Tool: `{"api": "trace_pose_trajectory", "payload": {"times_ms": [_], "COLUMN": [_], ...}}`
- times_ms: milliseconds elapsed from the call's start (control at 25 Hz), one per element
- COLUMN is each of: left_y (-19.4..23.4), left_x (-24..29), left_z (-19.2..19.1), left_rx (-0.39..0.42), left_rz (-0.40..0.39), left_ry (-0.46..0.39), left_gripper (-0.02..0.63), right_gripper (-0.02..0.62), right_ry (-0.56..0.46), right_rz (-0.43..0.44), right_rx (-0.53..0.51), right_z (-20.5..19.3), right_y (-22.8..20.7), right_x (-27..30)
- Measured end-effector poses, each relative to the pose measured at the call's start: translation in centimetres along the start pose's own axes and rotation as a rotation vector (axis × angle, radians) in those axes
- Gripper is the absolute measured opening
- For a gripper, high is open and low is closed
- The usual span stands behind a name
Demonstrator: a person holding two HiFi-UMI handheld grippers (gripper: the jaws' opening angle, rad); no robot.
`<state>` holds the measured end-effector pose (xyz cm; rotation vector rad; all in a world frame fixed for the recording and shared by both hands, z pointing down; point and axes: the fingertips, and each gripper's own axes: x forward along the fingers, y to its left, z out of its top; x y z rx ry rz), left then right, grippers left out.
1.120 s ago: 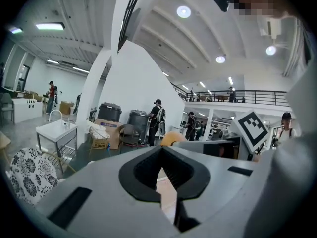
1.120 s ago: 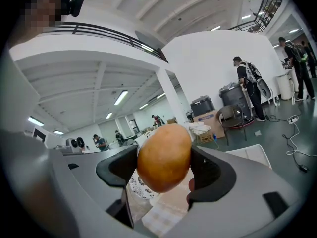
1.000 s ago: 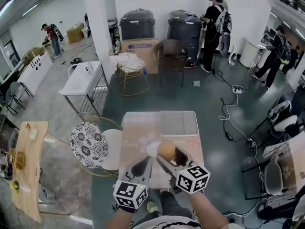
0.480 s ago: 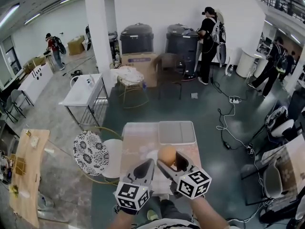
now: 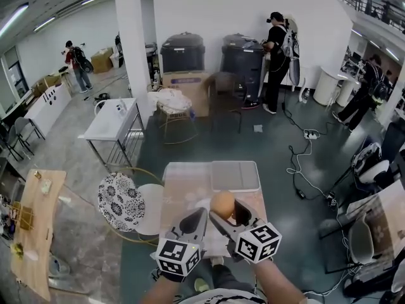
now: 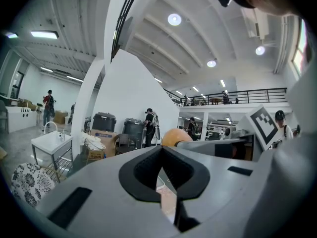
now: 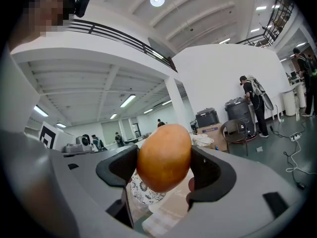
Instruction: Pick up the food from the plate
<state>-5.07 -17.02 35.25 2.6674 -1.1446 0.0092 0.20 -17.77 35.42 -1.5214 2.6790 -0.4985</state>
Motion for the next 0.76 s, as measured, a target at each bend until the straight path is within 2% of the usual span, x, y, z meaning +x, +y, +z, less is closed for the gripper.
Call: {"api": "trace_pose_trajectory", "payload": {"times_ms": [760], "left_y": [0.49], "left_x": [0.46], "left_z": [-0.02], "left_rx": [0.011], "left_rz": [-0.003], "left_ry": [0.001], "left_gripper": [0.006], "right_gripper": [0.311], "right_ry": [-0.007], "right_rz": [-0.025], "right_rx": [-0.005], "right_z": [0.05], "right_y": [-0.69], "right_x": [0.19]}}
